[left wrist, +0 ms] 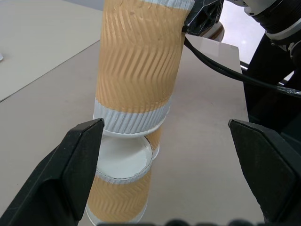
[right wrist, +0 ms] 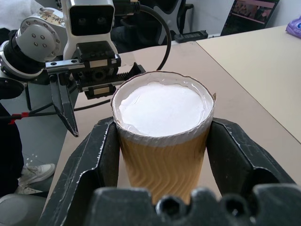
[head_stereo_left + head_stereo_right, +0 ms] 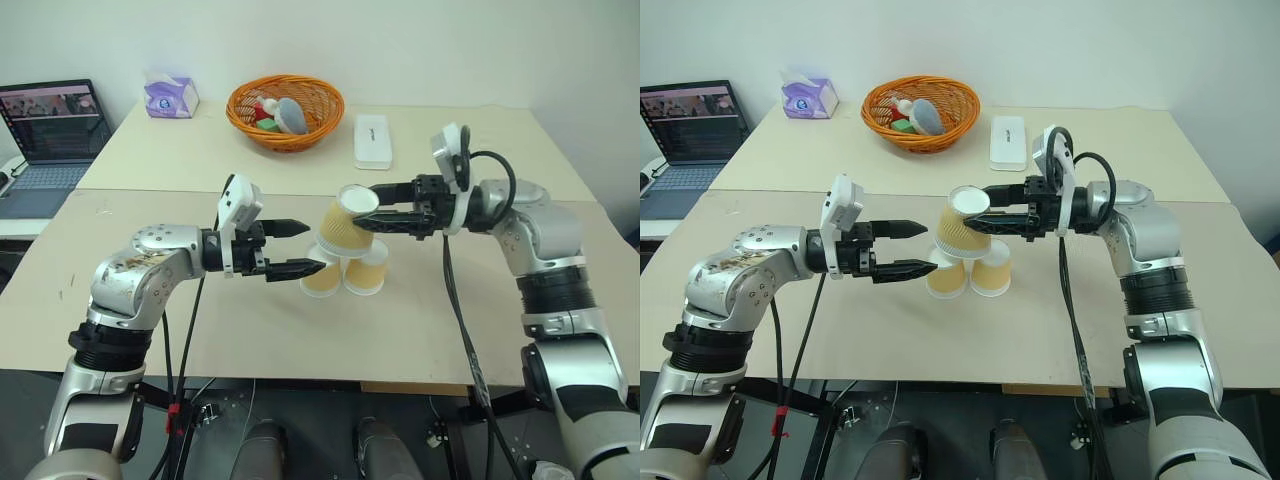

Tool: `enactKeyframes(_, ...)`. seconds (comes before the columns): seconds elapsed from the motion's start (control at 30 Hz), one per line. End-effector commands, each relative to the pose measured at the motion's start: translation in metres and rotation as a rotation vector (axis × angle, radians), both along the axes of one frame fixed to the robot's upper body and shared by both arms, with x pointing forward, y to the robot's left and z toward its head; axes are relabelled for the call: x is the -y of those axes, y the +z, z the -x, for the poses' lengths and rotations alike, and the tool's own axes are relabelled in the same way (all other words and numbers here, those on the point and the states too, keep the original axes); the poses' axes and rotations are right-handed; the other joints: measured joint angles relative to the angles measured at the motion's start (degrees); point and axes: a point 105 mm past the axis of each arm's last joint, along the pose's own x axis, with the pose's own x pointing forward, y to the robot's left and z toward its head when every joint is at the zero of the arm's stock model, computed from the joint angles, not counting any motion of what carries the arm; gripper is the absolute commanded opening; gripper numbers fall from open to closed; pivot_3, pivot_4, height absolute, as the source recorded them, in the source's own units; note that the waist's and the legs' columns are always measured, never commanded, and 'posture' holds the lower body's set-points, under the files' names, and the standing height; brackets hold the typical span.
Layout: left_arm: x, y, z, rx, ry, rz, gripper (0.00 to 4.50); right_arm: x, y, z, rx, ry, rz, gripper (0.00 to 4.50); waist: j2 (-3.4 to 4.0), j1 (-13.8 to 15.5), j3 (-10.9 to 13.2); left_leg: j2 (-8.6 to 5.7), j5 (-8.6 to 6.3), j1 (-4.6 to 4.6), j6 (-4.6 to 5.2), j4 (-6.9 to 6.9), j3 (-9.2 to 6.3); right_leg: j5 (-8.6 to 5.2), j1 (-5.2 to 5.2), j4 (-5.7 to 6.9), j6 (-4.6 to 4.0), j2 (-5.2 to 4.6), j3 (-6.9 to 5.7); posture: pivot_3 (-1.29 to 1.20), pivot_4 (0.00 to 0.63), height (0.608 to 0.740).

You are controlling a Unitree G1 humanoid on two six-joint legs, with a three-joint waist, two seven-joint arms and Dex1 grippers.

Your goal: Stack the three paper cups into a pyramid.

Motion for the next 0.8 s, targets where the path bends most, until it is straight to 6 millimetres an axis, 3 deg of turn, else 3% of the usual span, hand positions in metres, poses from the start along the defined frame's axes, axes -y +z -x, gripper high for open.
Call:
enactKeyframes(0.03,0.001,0.010,0.003,0.037,-0.011,0.013,4.50,-0.002,0.006,0.003,0.044,0.018,-0.011,2.49,0.00,0.00,0.00,0.00,0.00,0.00,0.00,0.00,0.00,0.00,0.00,0.00,0.00,0.00,0.00,0.00,0.150,0.675)
enactKeyframes(0.53,0.001,0.010,0.005,0.031,-0.007,0.017,4.50,0.004,-0.008,-0.010,0.026,-0.032,-0.005,2.49,0.00,-0.01,0.00,0.00,0.00,0.00,0.00,0.00,0.00,0.00,0.01,0.01,0.00,0.00,0.00,0.00,0.150,0.675)
enactKeyframes(0.6,0.001,0.010,0.004,0.032,-0.006,0.017,4.50,0.005,-0.007,-0.009,0.024,-0.031,-0.012,3.42,0.00,-0.01,0.00,0.00,0.01,0.01,-0.01,0.00,0.00,0.00,0.01,0.01,0.00,0.00,0.00,0.00,0.150,0.675)
enactKeyframes(0.73,0.001,0.011,0.003,0.033,-0.006,0.021,4.50,0.009,-0.006,-0.009,0.010,-0.038,0.005,4.46,0.00,-0.01,0.00,0.00,0.01,0.00,-0.01,0.00,0.00,0.00,0.00,0.01,0.00,0.00,0.00,0.00,0.150,0.675)
enactKeyframes(0.8,0.002,0.011,0.003,0.033,-0.007,0.022,4.50,0.014,-0.004,-0.001,-0.003,-0.001,-0.001,4.46,0.00,0.03,0.00,0.00,0.01,-0.01,-0.01,0.00,0.00,0.00,-0.01,0.00,0.00,0.00,0.00,0.00,0.150,0.675)
